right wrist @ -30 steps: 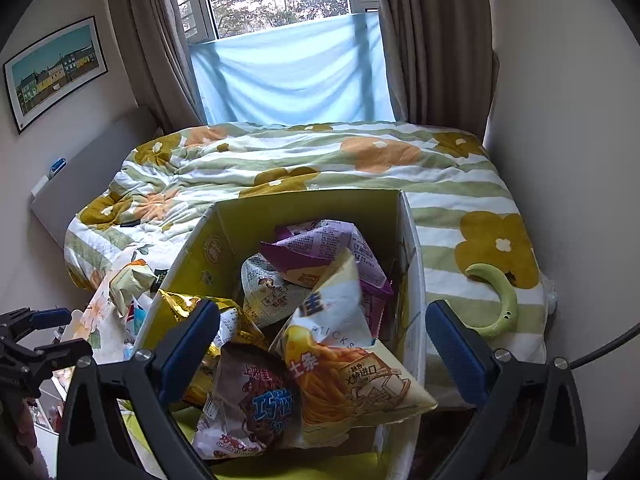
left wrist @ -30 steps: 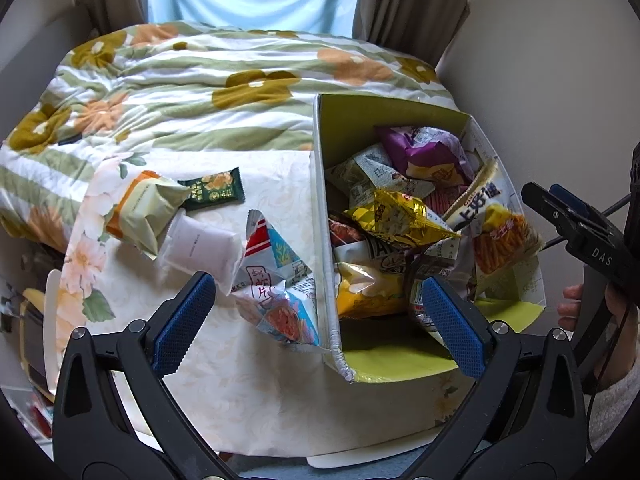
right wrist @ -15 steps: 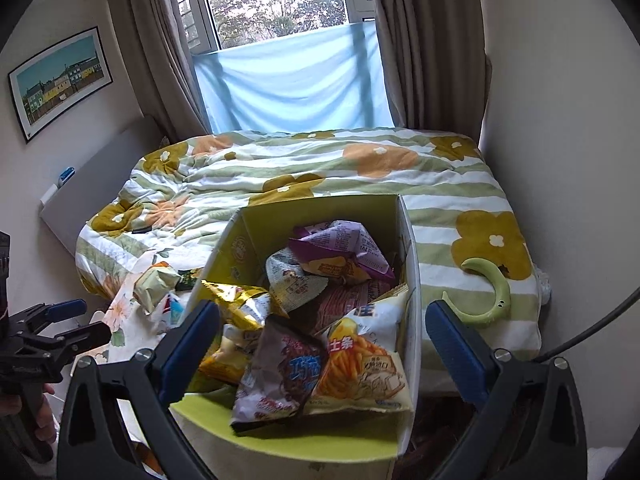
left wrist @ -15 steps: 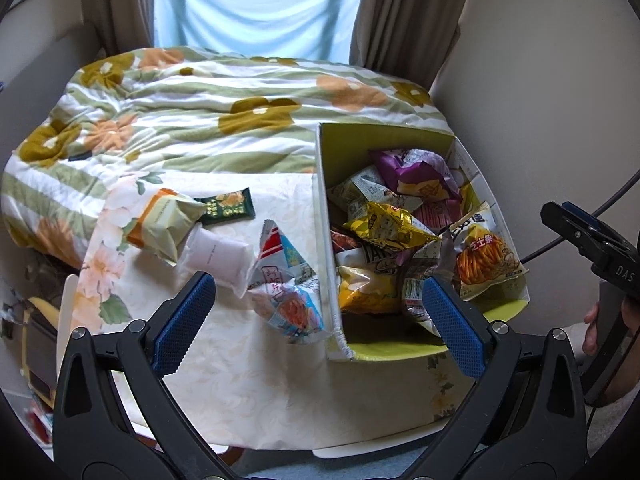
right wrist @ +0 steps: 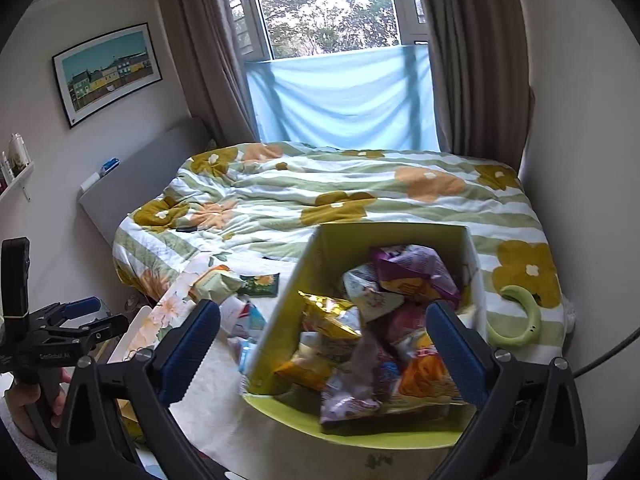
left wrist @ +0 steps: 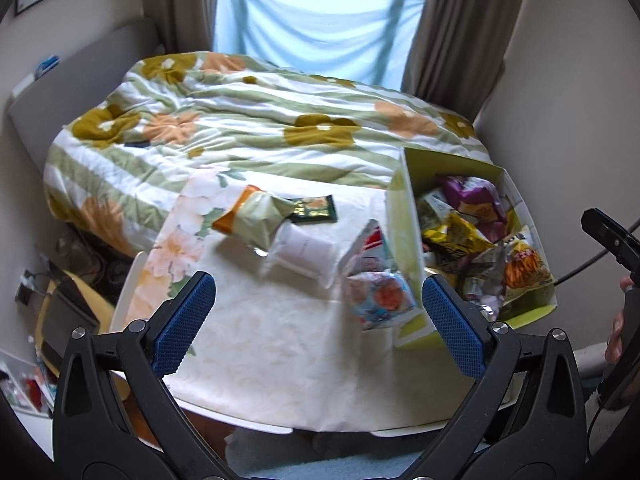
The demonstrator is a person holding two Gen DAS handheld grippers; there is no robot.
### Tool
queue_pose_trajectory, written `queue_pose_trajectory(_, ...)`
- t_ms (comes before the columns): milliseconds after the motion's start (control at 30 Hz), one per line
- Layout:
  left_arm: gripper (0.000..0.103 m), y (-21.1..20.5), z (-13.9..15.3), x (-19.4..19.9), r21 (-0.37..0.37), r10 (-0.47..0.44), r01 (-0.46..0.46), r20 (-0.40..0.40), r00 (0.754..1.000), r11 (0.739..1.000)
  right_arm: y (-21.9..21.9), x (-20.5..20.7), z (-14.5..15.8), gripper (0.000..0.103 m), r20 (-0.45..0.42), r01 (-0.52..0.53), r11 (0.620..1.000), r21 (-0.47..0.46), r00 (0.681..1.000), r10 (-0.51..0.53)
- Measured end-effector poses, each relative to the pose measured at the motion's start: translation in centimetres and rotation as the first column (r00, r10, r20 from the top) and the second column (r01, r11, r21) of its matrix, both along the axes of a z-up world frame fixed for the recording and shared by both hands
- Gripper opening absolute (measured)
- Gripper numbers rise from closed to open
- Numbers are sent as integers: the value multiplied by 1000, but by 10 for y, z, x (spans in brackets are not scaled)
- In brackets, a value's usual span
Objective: Organize snacks
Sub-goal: 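Withdraw both tools from the box toward the remaining snacks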
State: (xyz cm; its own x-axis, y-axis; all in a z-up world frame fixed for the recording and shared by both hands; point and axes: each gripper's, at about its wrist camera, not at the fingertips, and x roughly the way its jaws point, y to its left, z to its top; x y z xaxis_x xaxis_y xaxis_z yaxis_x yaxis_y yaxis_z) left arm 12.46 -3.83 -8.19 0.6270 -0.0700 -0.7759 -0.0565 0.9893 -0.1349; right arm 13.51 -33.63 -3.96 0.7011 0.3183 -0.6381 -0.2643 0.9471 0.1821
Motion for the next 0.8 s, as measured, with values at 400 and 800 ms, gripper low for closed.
queue_pose_trajectory(400,102,95,-13,40,-2,-79,78,-39,996,997,111,10,-33,102,-60,40,999,9,997,-40)
queue_pose_trajectory(800,102,158,-47,117,7,-273,276,-119,955,961,190,29,-88,102,-159,276,961,-16,948,-275)
